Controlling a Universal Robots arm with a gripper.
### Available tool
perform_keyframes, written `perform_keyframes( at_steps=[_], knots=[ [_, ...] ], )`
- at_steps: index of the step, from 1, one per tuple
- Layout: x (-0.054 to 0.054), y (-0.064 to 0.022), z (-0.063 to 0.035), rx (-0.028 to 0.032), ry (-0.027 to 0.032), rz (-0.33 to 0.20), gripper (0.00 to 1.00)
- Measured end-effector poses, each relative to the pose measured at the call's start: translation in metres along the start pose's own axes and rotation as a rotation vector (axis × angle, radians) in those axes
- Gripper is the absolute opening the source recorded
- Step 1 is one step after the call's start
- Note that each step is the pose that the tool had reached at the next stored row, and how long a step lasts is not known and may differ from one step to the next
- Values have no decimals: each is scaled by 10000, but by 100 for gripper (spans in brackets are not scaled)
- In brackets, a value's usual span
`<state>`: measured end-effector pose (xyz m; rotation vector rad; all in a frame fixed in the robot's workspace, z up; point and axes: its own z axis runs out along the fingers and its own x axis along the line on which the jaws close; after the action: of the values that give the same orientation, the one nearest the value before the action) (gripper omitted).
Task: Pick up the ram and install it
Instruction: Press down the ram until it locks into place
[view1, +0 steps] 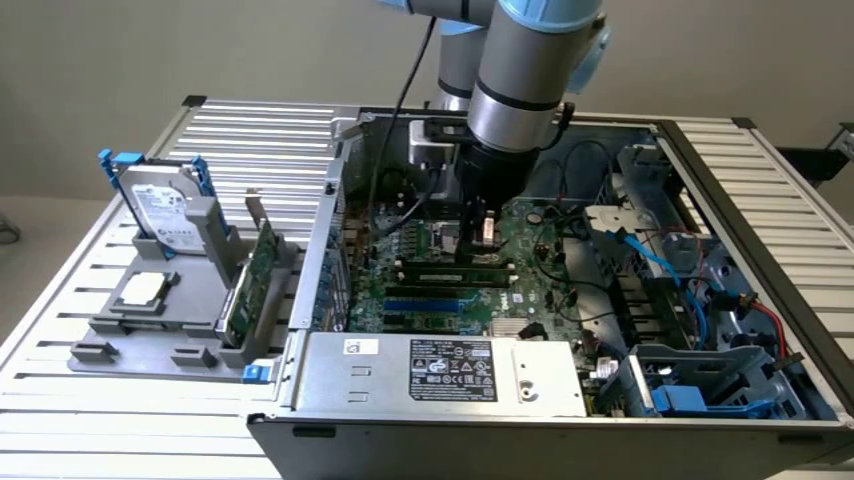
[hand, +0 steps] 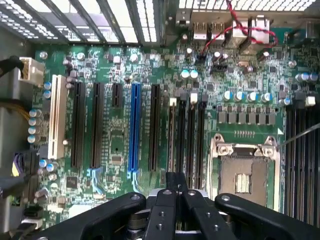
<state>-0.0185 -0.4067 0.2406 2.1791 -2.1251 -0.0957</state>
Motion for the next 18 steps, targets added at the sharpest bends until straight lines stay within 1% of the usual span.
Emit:
perform_keyframes(
  at_steps=[4,6,8,12,13,14,18],
  knots=[
    [2,-81,-9,5,1,1,11],
    [3,-99,-12,22,14,3,11],
    [3,-107,-11,54,40,8,11],
    [3,-131,-7,160,117,16,11],
    [4,-132,-4,200,139,22,11],
    [3,-133,3,244,146,24,11],
    [2,-138,41,384,150,27,11]
  ],
)
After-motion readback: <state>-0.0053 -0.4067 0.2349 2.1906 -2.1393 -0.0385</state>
